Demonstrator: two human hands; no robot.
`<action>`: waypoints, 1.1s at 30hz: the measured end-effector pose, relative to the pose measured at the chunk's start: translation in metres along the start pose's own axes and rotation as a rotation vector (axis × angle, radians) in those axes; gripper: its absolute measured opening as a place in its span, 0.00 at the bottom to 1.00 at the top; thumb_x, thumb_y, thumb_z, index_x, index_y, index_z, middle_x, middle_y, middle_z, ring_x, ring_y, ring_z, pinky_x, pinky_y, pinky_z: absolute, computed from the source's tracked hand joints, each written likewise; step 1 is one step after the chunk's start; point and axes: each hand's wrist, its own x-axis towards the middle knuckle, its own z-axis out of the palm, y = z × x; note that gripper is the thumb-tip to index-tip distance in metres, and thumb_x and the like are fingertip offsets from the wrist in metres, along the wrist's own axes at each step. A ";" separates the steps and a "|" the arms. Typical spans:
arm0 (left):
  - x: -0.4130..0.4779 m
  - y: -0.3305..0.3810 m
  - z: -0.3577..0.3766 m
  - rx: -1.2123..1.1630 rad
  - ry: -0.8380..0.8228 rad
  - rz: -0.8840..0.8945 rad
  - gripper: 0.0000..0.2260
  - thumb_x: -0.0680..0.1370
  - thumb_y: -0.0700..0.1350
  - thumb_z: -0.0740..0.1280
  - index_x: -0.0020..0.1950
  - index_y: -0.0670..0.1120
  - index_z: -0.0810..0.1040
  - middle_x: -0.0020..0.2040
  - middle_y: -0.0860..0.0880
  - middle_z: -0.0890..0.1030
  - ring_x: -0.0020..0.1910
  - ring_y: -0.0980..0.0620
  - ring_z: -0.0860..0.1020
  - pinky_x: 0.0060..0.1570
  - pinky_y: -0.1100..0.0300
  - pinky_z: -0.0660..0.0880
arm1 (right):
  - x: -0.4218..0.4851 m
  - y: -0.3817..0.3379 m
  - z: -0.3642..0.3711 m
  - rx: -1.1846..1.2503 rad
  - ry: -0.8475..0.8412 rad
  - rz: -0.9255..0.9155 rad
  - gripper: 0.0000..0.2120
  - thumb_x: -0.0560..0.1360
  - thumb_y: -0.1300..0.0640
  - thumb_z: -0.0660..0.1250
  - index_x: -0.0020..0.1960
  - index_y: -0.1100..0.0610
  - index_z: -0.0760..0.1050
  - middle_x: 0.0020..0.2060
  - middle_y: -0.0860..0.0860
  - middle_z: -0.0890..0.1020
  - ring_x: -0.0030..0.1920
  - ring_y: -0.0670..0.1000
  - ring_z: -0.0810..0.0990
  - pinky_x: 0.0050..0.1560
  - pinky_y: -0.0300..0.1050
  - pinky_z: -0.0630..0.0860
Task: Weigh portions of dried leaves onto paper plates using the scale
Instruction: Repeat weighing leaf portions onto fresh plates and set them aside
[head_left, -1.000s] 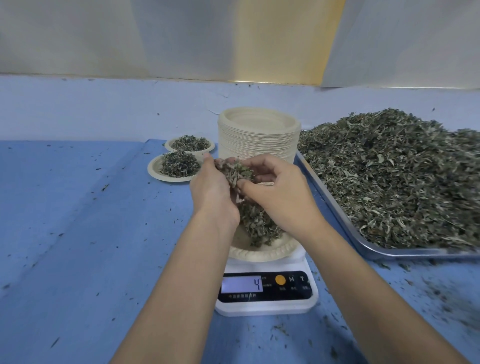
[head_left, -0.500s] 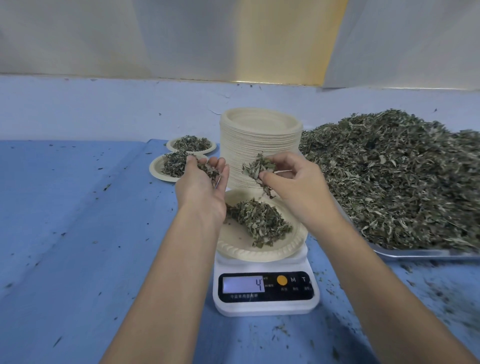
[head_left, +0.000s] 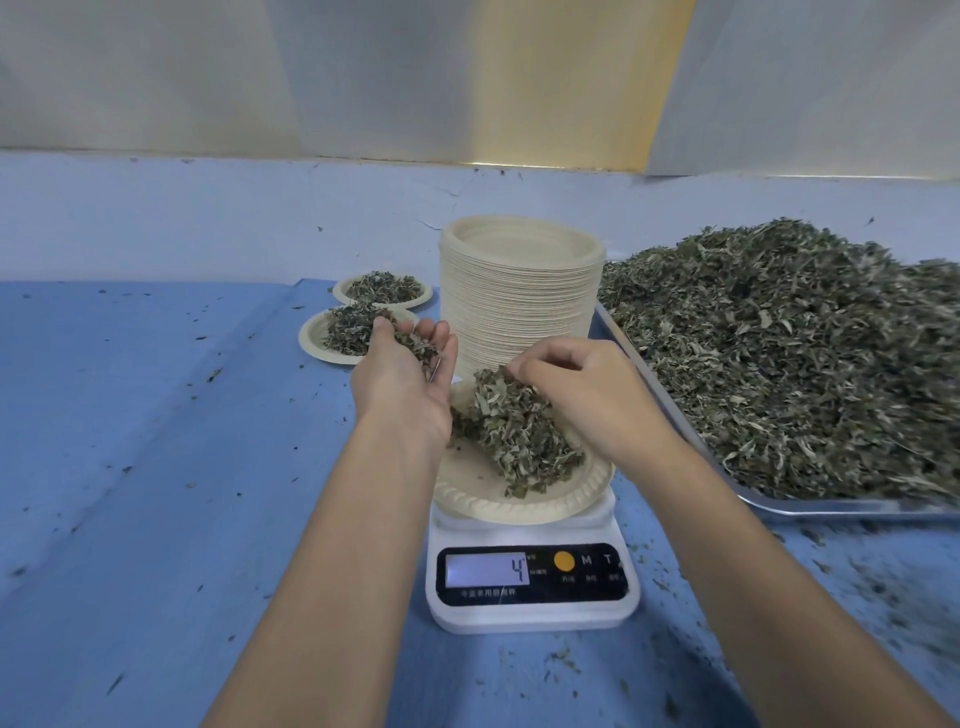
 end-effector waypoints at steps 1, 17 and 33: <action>0.000 0.000 0.000 -0.002 0.003 -0.001 0.15 0.82 0.48 0.58 0.38 0.43 0.71 0.32 0.47 0.76 0.26 0.54 0.78 0.39 0.59 0.81 | 0.000 -0.001 0.000 0.004 0.012 -0.004 0.07 0.72 0.51 0.70 0.36 0.49 0.82 0.29 0.43 0.79 0.30 0.43 0.75 0.36 0.50 0.73; -0.011 -0.001 0.009 0.137 -0.181 -0.040 0.12 0.82 0.42 0.57 0.43 0.41 0.75 0.37 0.47 0.79 0.34 0.54 0.79 0.46 0.60 0.77 | -0.002 -0.010 0.007 0.180 0.108 -0.147 0.05 0.73 0.60 0.70 0.45 0.51 0.82 0.38 0.41 0.83 0.39 0.40 0.79 0.43 0.32 0.75; -0.019 -0.004 0.014 0.178 -0.227 -0.049 0.12 0.83 0.42 0.56 0.43 0.41 0.75 0.38 0.46 0.80 0.39 0.52 0.80 0.52 0.57 0.76 | -0.003 -0.014 0.016 0.276 0.030 -0.150 0.20 0.71 0.75 0.58 0.43 0.53 0.80 0.38 0.48 0.83 0.38 0.44 0.81 0.44 0.36 0.79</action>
